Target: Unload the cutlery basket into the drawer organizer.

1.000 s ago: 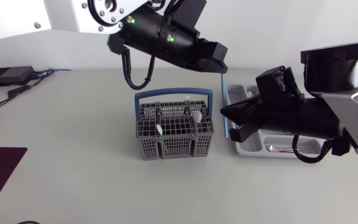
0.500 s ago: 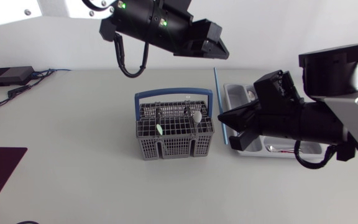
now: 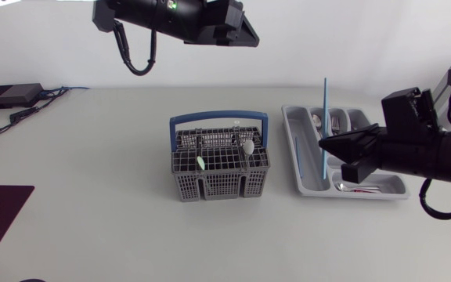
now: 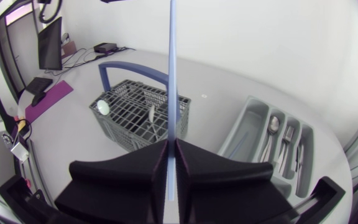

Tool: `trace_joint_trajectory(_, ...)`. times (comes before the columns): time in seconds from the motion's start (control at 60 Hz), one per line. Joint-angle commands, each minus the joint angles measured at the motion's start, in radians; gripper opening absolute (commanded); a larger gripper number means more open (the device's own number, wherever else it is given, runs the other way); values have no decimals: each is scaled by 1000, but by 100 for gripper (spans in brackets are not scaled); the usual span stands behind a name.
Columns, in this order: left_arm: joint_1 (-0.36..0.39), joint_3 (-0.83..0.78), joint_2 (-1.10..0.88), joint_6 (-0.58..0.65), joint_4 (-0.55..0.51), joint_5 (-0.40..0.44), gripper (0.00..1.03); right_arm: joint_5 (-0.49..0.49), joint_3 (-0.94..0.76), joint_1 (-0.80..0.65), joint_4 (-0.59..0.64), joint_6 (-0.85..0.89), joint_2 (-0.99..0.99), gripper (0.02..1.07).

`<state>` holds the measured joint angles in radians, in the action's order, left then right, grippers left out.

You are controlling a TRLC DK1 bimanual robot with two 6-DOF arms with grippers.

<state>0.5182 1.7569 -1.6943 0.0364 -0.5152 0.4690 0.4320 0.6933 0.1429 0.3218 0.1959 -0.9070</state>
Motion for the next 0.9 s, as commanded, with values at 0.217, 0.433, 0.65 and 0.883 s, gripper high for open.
trace_joint_trajectory(0.217, 60, -218, 171, 235, -37, -207, 98, 42, 87, -174, -38, 17, -331, 8)
trace_joint_trajectory(0.433, 75, -413, 272, 335, -8, -348, 98, -4, 230, -174, -47, -35, -552, 8)
trace_joint_trajectory(0.65, 66, -548, 335, 481, 43, -383, 98, -53, 373, -170, -13, -78, -756, 8)
trace_joint_trajectory(0.883, 43, -660, 377, 697, 136, -382, 98, -82, 448, -161, 25, -101, -899, 8)
